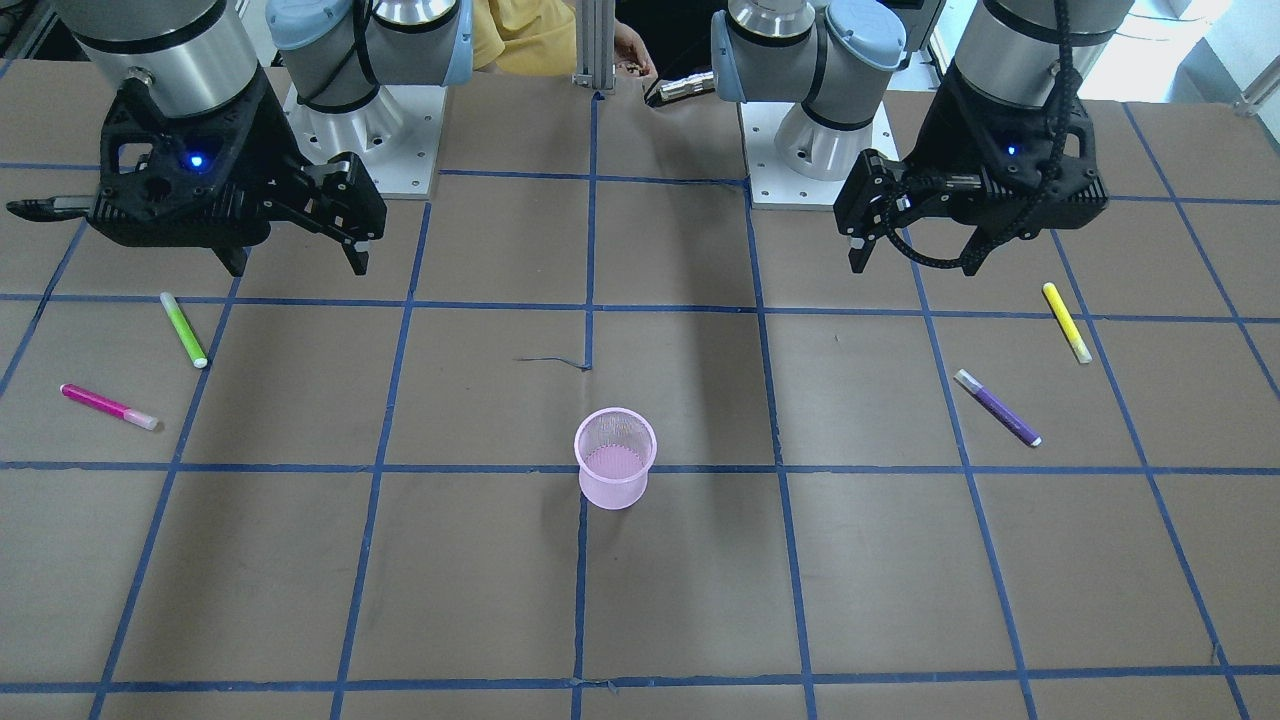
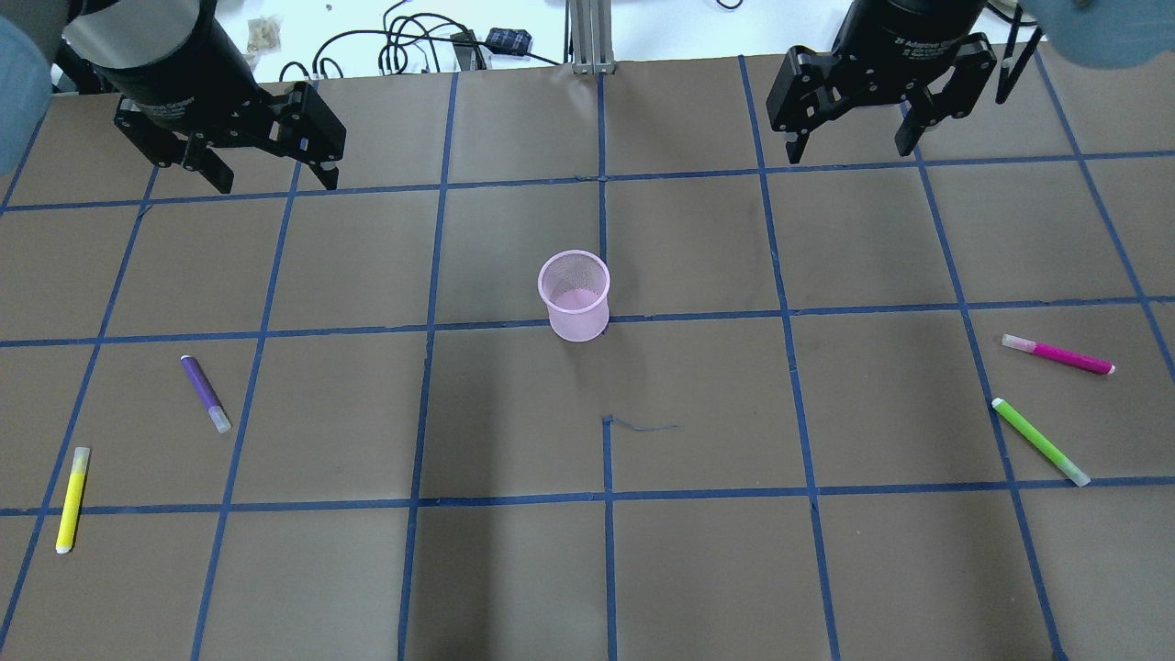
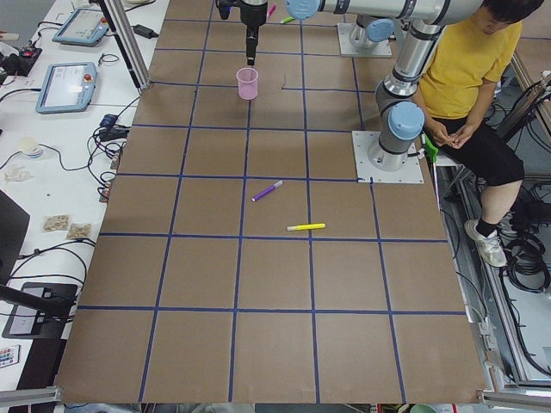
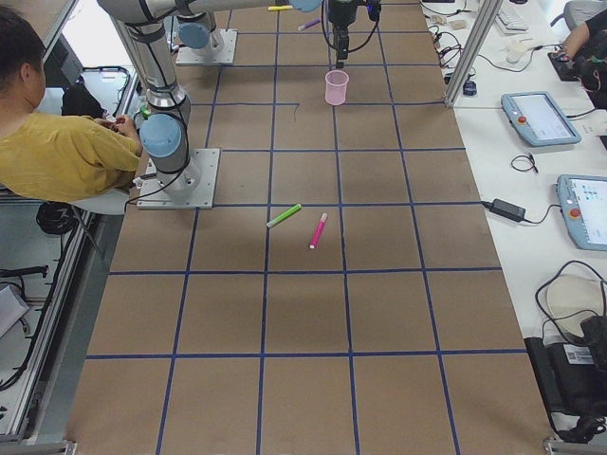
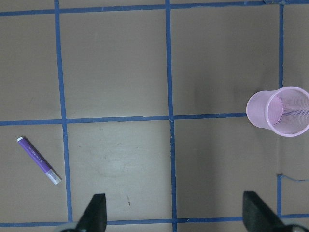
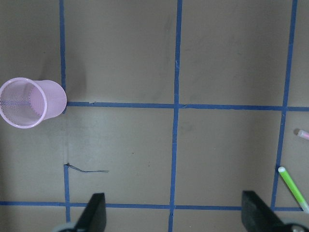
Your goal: Insert purple and pink pens into pink cup
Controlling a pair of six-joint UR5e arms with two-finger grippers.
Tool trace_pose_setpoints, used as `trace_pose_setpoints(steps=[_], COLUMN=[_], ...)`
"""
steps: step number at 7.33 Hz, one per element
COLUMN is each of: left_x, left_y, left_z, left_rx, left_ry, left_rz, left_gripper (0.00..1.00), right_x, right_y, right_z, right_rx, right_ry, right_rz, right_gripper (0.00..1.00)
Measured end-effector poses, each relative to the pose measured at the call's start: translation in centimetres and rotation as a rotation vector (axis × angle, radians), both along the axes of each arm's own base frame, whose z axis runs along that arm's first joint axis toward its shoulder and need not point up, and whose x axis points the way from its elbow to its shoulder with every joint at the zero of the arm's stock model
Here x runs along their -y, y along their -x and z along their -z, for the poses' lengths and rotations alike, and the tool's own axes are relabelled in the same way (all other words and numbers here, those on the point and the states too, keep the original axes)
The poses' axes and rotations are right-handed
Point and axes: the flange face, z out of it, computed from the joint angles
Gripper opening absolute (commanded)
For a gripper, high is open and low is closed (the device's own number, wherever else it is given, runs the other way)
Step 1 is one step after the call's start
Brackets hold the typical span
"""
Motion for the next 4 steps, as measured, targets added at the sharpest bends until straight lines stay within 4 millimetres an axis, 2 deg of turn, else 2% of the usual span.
trace_pose_setpoints(steps=[1,2,3,4], left_x=[0.6,1.8,2.7,2.9], left_y=[-2.0,-6.1,-11.3,-16.7], left_z=[0.4,1.9,4.2,7.1], left_rx=[-0.003,-0.035,-0.097,-0.151], left_ry=[-0.007,-0.031,-0.066,-0.107], left_rz=[-0.041,-0.122,-0.222,-0.32], left_gripper=[1.0,1.0,1.0,1.0], right_x=[-0.4,-0.8,-0.8,-0.4], right_y=[0.1,0.6,1.8,3.9], right_z=[-0.2,-0.1,0.0,0.2], right_rx=[-0.008,-0.039,-0.074,-0.082], right_ry=[-0.035,-0.092,-0.13,-0.151], right_rz=[0.003,0.006,-0.018,-0.072], right_gripper=[1.0,1.0,1.0,1.0])
